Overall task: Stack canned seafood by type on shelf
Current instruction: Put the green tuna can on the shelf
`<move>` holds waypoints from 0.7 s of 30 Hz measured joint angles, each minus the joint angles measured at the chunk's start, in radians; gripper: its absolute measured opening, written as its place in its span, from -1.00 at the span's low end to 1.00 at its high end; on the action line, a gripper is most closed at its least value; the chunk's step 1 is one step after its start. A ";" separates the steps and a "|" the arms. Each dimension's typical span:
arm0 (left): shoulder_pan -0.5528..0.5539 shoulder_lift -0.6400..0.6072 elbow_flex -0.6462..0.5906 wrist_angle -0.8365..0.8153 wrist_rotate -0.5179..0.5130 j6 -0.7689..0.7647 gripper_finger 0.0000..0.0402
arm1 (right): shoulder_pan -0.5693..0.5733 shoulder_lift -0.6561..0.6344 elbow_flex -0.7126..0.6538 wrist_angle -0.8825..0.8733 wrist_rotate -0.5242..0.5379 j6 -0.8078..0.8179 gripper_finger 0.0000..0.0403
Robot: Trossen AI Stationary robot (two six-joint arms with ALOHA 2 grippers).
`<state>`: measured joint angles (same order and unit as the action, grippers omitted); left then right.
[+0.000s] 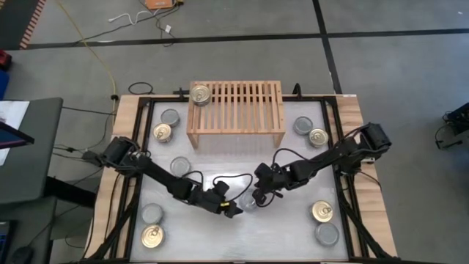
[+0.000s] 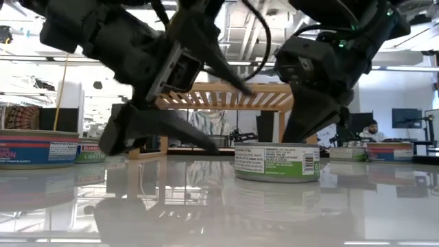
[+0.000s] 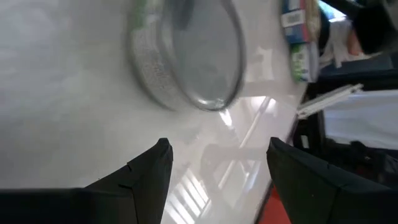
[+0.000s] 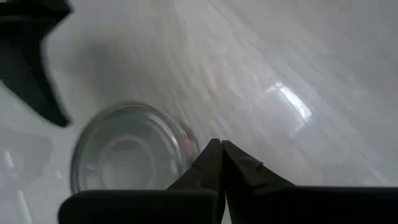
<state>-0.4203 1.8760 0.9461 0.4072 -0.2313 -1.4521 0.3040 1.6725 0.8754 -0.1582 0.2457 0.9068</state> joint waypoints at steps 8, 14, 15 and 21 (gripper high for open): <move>0.035 0.049 0.015 0.053 -0.008 0.017 0.24 | -0.001 0.004 -0.001 0.017 -0.014 -0.013 -0.90; 0.058 0.075 0.016 0.076 -0.009 0.008 0.24 | 0.014 0.011 -0.001 0.020 -0.034 0.010 -0.85; 0.060 0.076 0.016 0.075 -0.011 0.003 0.24 | 0.020 0.015 -0.001 0.019 -0.041 0.017 -0.87; 0.076 0.077 0.016 0.077 -0.068 -0.004 0.24 | 0.069 0.030 -0.001 0.000 -0.087 0.090 -0.92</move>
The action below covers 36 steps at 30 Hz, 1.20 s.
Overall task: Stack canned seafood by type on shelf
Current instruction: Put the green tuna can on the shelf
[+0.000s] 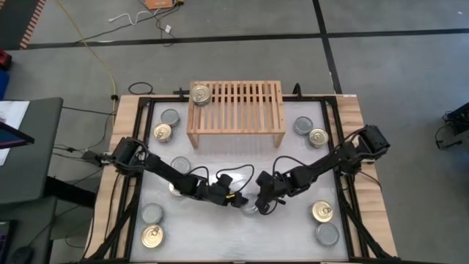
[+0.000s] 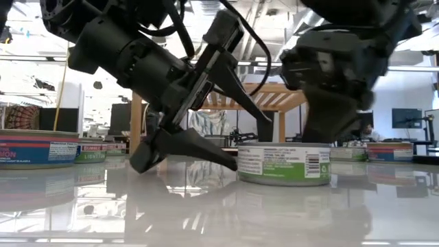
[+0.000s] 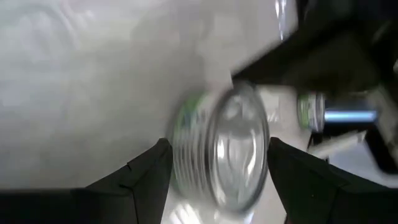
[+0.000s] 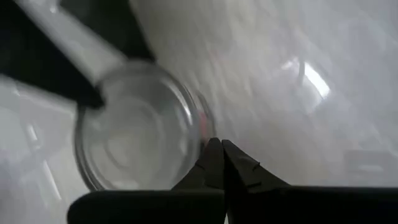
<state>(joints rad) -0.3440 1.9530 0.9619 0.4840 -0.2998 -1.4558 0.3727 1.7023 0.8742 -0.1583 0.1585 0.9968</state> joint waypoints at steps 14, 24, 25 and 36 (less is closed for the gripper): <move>0.004 -0.060 0.000 -0.003 -0.121 -0.029 0.24 | 0.070 -0.072 0.000 -0.174 -0.005 0.093 -0.89; -0.037 -0.069 0.079 -0.004 0.064 -0.014 0.24 | -0.013 -0.119 0.000 -0.156 0.002 -0.055 -0.84; -0.038 -0.069 0.089 -0.007 0.070 -0.002 0.24 | -0.022 -0.111 0.000 -0.130 0.002 -0.066 -0.86; -0.037 -0.068 0.135 -0.210 0.157 -0.082 0.24 | -0.089 -0.060 0.000 -0.003 0.000 -0.155 -0.83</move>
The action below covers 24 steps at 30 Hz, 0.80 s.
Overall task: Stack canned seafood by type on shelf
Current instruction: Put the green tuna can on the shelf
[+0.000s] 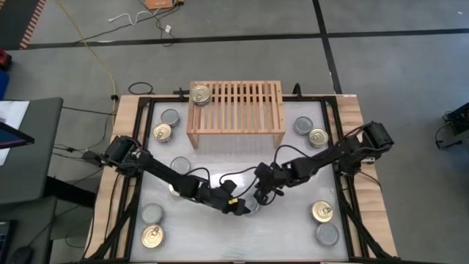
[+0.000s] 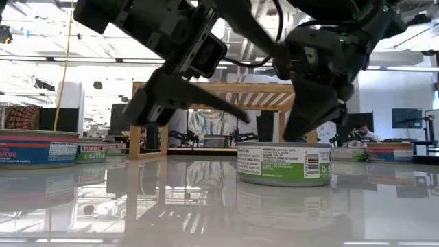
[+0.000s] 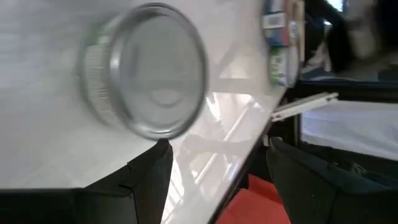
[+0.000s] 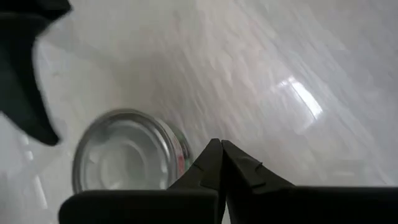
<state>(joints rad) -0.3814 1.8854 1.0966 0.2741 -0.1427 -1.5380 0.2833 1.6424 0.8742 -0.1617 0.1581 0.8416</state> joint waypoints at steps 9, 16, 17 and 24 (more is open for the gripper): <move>0.003 0.000 0.000 -0.069 -0.073 0.011 0.24 | -0.003 0.000 0.000 0.046 -0.003 -0.003 -0.91; 0.007 0.000 0.000 -0.109 -0.186 0.038 0.24 | 0.031 0.000 0.000 0.042 -0.004 0.033 -0.88; 0.010 0.000 0.000 -0.119 -0.201 0.048 0.24 | 0.038 0.000 0.000 0.040 -0.004 0.044 -0.88; 0.039 -0.022 -0.001 -0.184 -0.181 0.117 0.24 | 0.053 -0.026 0.000 -0.046 -0.007 0.076 -0.84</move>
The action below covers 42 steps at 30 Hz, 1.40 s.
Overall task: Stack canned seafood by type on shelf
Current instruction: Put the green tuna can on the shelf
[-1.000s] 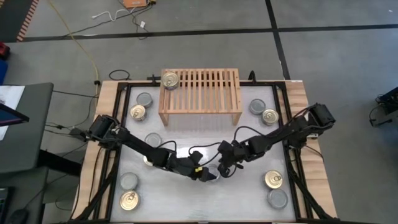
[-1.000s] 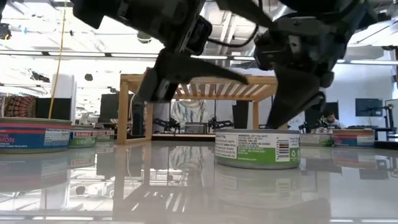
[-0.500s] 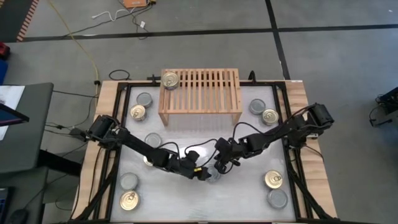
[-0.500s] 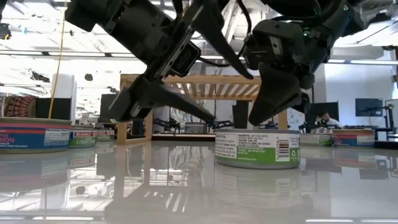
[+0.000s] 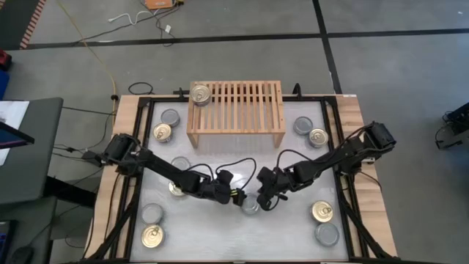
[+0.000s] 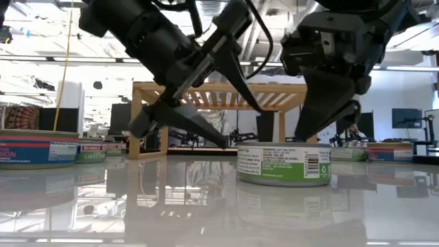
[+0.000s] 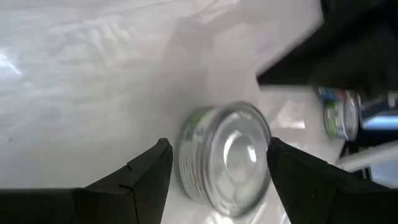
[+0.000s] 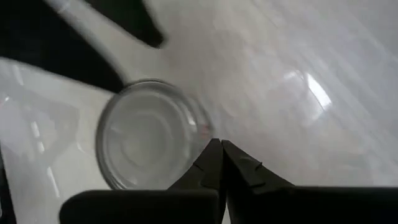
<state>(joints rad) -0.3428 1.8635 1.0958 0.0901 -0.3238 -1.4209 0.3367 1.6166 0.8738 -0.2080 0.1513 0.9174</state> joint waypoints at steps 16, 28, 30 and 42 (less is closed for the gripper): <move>-0.081 -0.247 0.000 -0.483 -0.162 0.195 0.24 | 0.176 -0.074 0.000 0.151 0.001 -0.051 -0.92; -0.142 -0.342 0.001 -0.721 -0.174 0.157 0.24 | 0.129 0.253 0.281 0.008 0.004 -0.028 -0.93; -0.163 -0.342 0.000 -0.753 -0.173 0.135 0.24 | 0.122 0.298 0.341 -0.061 0.005 -0.027 -0.93; -0.268 -0.342 0.001 -0.842 -0.173 -0.007 0.24 | 0.000 0.390 0.478 -0.122 0.210 0.091 -0.91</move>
<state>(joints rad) -0.6106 1.5214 1.0966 -0.7522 -0.4968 -1.4278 0.3364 2.0063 1.3522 -0.3295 0.3610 1.0085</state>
